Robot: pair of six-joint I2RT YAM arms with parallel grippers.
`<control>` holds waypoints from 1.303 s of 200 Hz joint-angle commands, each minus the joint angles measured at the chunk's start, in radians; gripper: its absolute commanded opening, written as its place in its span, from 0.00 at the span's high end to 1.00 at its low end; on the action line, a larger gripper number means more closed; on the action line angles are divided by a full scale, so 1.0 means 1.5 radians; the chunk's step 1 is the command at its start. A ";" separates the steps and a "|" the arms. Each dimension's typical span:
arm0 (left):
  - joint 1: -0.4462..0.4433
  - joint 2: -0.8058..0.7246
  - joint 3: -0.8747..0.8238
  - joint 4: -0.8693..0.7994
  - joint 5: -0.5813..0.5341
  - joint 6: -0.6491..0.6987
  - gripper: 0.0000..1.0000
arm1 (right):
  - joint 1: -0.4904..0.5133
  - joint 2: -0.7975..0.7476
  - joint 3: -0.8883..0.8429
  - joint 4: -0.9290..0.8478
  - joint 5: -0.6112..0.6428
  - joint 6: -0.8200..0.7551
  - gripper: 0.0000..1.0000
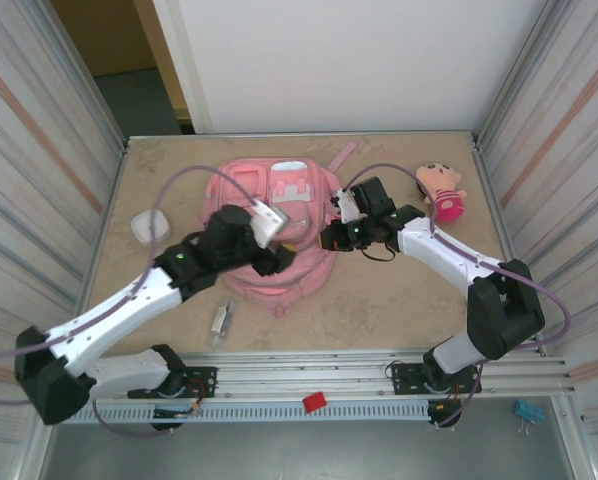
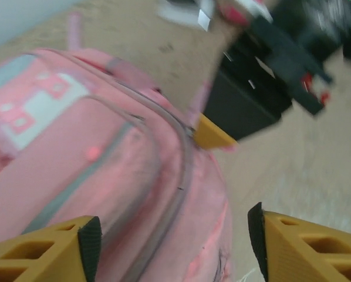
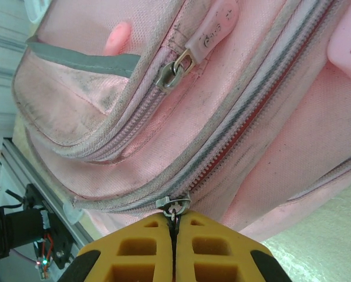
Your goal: Pack the student bag
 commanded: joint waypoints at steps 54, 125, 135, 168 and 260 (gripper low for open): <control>-0.030 0.179 0.042 0.050 -0.105 0.220 0.32 | 0.015 -0.042 0.025 0.005 -0.044 -0.016 1.00; -0.035 0.113 -0.001 0.034 -0.071 0.256 0.96 | -0.039 -0.044 -0.016 0.029 -0.029 0.022 1.00; -0.034 0.093 -0.010 0.022 -0.043 0.270 0.98 | -0.050 -0.042 -0.026 0.040 -0.021 0.032 1.00; -0.034 0.041 -0.030 -0.014 0.041 0.307 1.00 | -0.089 -0.029 -0.055 0.078 0.004 0.068 1.00; -0.037 -0.004 -0.048 -0.034 0.163 0.336 1.00 | -0.082 -0.031 -0.138 0.276 0.228 0.173 1.00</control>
